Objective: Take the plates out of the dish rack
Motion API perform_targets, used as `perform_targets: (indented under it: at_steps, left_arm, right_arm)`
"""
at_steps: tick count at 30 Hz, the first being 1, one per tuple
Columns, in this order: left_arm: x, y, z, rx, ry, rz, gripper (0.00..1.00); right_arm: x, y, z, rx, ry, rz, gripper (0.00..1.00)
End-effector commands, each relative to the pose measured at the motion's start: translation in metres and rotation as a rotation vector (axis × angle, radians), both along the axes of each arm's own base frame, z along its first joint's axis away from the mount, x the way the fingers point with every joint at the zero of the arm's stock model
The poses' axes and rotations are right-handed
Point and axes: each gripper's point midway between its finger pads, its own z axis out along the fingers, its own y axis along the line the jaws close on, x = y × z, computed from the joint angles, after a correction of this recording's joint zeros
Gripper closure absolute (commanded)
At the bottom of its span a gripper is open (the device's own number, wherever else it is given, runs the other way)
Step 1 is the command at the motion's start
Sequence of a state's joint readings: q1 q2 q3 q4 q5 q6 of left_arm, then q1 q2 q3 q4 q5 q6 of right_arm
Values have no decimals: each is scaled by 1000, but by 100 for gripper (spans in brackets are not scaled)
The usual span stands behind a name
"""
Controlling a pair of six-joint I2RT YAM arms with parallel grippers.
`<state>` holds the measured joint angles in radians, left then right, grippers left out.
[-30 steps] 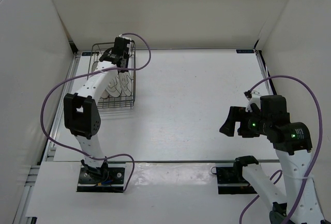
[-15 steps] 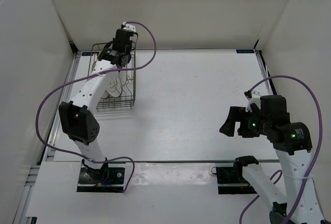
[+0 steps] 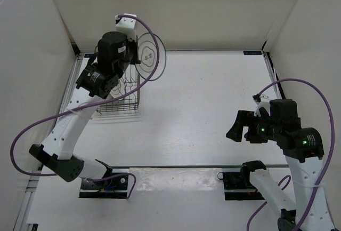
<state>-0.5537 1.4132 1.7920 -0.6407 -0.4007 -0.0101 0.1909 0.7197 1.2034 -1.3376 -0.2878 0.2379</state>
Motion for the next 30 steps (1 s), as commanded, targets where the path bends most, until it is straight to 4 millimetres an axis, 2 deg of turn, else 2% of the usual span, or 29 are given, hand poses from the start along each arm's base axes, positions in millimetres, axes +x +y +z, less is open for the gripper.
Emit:
perform_targets:
  at_steps: [1, 2, 3, 4, 6, 7, 10, 11, 12, 13, 15, 16, 18, 21, 23, 25, 28, 30]
  left_arm:
    - [-16, -56, -49, -185, 170, -233, 100]
    - [-20, -77, -64, -235, 229, -300, 100]
    - [-21, -91, -67, -268, 239, -367, 100]
    - [-26, -103, -93, -277, 309, -410, 100]
    - [-19, -122, -118, -333, 383, -439, 100]
    - [-27, -132, -134, -357, 445, -472, 100]
    - [-23, -156, -163, -413, 527, -530, 99]
    - [-21, -160, -179, -416, 572, -519, 99]
    - [-20, -164, -184, -419, 584, -521, 99]
    - [-15, -168, -206, -408, 630, -513, 98]
    - [-11, -173, -214, -402, 643, -511, 98]
    - [-8, -175, -236, -389, 690, -499, 96]
    - [-7, -178, -247, -381, 711, -499, 95]
    - [-3, -181, -286, -356, 784, -472, 92]
    - [-1, -181, -296, -345, 795, -462, 91]
    - [0, -181, -320, -323, 845, -448, 91]
    - [2, -180, -333, -309, 872, -437, 87]
    - [2, -179, -337, -302, 881, -433, 79]
  right_arm:
    - [-12, 4, 10, 41, -1, 3, 10]
    - [-13, 4, 10, 45, 2, 0, 10]
    - [-15, 4, 8, 46, 3, 0, 10]
    - [-17, 3, 7, 44, 2, 0, 10]
    - [-21, 1, 3, 35, 18, -8, 10]
    - [-22, 0, 3, 30, 18, -10, 10]
    - [-31, 0, 4, 33, 42, -3, 10]
    - [-32, 0, 7, 33, 32, -5, 10]
    - [-33, -1, 8, 30, 32, -3, 10]
    - [-37, -4, 8, 18, 35, -8, 10]
    - [-39, -6, 9, 8, 25, -13, 10]
    - [-43, -9, 9, -1, 29, -19, 10]
    - [-44, -11, 9, -8, 23, -23, 10]
    - [-46, -14, 5, -24, 28, -27, 10]
    - [-45, -15, 4, -31, 25, -33, 10]
    - [-46, -14, 4, -29, 32, -30, 10]
    - [-47, -13, 5, -24, 30, -22, 10]
    - [-46, -15, 4, -32, 23, -27, 10]
